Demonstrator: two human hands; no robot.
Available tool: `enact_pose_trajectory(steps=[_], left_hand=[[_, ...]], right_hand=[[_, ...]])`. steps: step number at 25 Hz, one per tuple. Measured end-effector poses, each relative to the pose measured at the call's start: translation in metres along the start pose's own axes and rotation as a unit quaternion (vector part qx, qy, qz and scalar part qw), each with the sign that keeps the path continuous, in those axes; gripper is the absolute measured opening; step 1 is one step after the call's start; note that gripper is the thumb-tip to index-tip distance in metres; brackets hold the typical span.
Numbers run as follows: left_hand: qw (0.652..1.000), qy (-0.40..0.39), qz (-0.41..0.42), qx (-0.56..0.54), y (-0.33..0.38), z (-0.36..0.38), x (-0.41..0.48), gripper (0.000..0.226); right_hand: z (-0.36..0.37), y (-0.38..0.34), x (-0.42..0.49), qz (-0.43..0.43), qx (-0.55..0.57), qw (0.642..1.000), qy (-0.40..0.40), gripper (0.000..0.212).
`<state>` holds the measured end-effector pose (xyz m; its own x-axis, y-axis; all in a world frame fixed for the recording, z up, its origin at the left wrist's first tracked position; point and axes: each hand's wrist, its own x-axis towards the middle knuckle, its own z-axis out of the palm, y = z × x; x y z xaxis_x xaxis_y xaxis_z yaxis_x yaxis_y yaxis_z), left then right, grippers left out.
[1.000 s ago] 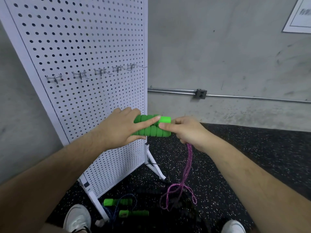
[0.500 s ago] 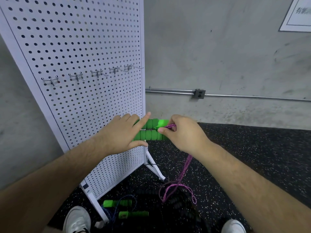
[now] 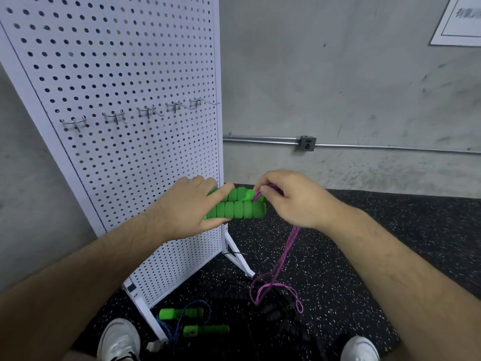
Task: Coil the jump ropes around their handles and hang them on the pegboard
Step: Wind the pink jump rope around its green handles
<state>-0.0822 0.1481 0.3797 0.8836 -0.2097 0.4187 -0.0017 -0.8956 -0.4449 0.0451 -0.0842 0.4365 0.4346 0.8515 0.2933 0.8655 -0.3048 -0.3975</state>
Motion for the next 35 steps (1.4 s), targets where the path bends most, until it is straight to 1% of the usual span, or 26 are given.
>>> enact_pose_trajectory(steps=[1, 3, 7, 9, 11, 12, 13, 15, 17, 20, 25, 28, 31, 33, 35], left_hand=[[1.000, 0.012, 0.010, -0.001, 0.002, -0.001, 0.000, 0.072], [0.999, 0.029, 0.032, -0.012, 0.007, -0.005, 0.001, 0.069], [0.998, 0.046, 0.038, -0.017, 0.016, -0.016, 0.004, 0.071], [0.998, 0.054, 0.034, -0.009, 0.018, -0.019, 0.006, 0.072], [0.998, 0.058, 0.008, 0.002, 0.018, -0.022, 0.009, 0.076], [0.998, 0.056, -0.013, 0.020, 0.017, -0.023, 0.011, 0.079], [0.997, 0.048, -0.036, 0.046, 0.016, -0.024, 0.012, 0.082], [0.993, 0.010, -0.074, 0.093, 0.012, -0.021, 0.014, 0.084], [0.987, -0.044, -0.095, 0.119, 0.006, -0.014, 0.012, 0.085], [0.980, -0.104, -0.111, 0.128, 0.001, -0.004, 0.006, 0.085], [0.979, -0.132, -0.108, 0.114, 0.008, -0.002, 0.006, 0.085], [0.975, -0.170, -0.110, 0.094, 0.018, -0.006, 0.009, 0.091], [0.975, -0.186, -0.096, 0.073, 0.028, -0.010, 0.011, 0.096], [0.975, -0.198, -0.076, 0.067, 0.034, -0.012, 0.012, 0.094], [0.978, -0.197, -0.053, 0.053, 0.038, -0.012, 0.013, 0.093]], right_hand=[[-0.002, 0.004, 0.002, 0.000, 0.018, 1.000, 0.006, 0.016], [-0.006, 0.013, 0.005, 0.015, 0.090, 0.996, 0.021, 0.011], [-0.005, 0.030, 0.009, 0.067, 0.261, 0.962, 0.035, 0.011], [0.008, 0.036, 0.009, 0.104, 0.319, 0.942, 0.025, 0.012], [0.029, 0.037, 0.004, 0.145, 0.351, 0.925, -0.010, 0.014], [0.040, 0.034, 0.000, 0.155, 0.334, 0.929, -0.040, 0.018], [0.052, 0.029, -0.004, 0.150, 0.297, 0.940, -0.071, 0.021], [0.073, 0.011, -0.011, 0.130, 0.243, 0.956, -0.098, 0.028], [0.083, -0.008, -0.014, 0.121, 0.229, 0.962, -0.084, 0.031], [0.069, -0.024, -0.018, 0.105, 0.156, 0.981, -0.054, 0.035], [0.025, -0.027, -0.022, 0.062, 0.094, 0.993, -0.032, 0.032], [0.018, -0.019, -0.020, 0.033, 0.018, 0.999, 0.002, 0.027], [0.019, -0.011, -0.016, -0.005, -0.052, 0.998, 0.041, 0.023], [0.019, -0.003, -0.010, -0.020, -0.060, 0.997, 0.052, 0.023], [0.016, 0.009, -0.005, -0.020, -0.044, 0.998, 0.050, 0.022]])
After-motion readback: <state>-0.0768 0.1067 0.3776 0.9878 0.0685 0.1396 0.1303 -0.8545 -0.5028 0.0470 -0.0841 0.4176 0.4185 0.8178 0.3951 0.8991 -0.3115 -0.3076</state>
